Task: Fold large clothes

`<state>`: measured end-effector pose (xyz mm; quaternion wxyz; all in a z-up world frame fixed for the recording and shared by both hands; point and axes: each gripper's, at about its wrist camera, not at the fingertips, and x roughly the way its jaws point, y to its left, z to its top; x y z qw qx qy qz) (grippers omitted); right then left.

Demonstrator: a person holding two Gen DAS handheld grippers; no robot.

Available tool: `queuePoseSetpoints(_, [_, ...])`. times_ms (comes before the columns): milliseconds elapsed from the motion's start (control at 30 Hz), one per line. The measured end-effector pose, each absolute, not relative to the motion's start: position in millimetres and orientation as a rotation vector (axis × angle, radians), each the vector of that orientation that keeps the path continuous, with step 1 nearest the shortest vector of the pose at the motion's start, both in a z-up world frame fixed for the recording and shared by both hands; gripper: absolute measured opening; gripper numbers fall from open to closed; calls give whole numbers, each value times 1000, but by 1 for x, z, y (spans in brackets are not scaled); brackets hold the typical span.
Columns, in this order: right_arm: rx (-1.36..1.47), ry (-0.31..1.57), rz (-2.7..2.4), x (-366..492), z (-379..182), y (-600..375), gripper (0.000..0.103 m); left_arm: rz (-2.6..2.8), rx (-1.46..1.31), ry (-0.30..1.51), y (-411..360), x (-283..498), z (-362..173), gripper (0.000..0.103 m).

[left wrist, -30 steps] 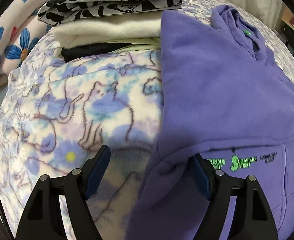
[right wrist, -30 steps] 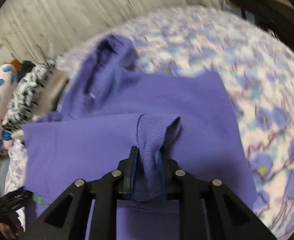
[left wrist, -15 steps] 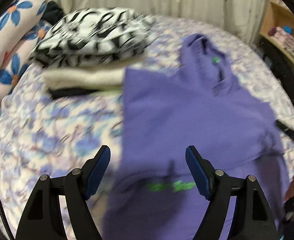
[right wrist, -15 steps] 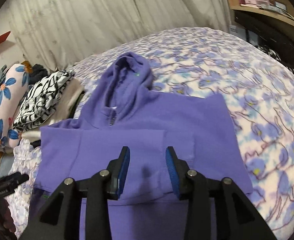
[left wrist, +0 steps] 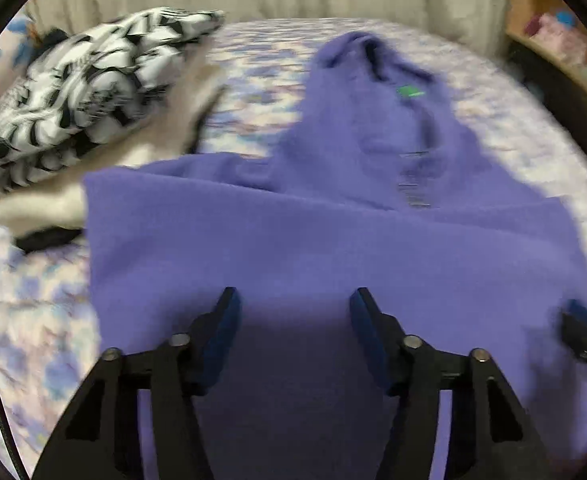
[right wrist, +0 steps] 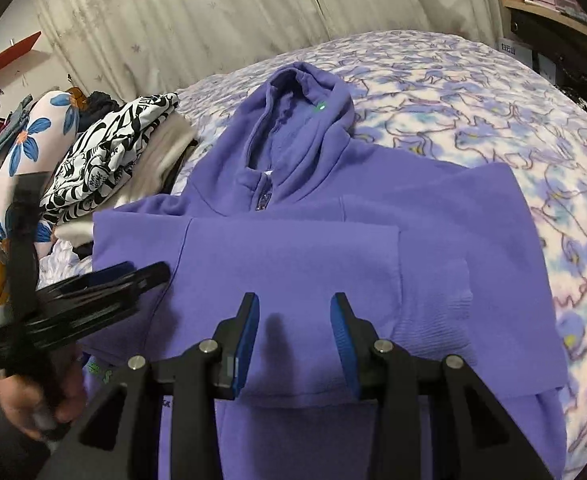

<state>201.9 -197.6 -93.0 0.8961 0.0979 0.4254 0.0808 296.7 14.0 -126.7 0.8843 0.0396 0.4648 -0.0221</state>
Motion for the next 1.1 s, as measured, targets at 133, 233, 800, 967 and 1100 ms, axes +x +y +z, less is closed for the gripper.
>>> queuePoseSetpoints(133, [189, 891, 170, 207, -99, -194, 37, 76, 158, 906, 42, 301, -137, 54])
queuePoseSetpoints(233, [182, 892, 180, 214, -103, -188, 37, 130, 173, 889, 71, 300, -146, 55])
queuePoseSetpoints(800, [177, 887, 265, 215, -90, -162, 37, 48, 68, 903, 75, 271, -113, 65])
queuePoseSetpoints(967, [155, 929, 315, 215, -97, -142, 37, -93, 14, 948, 37, 250, -111, 65])
queuePoseSetpoints(1100, [121, 984, 210, 214, -114, -163, 37, -84, 43, 940, 36, 243, -128, 77])
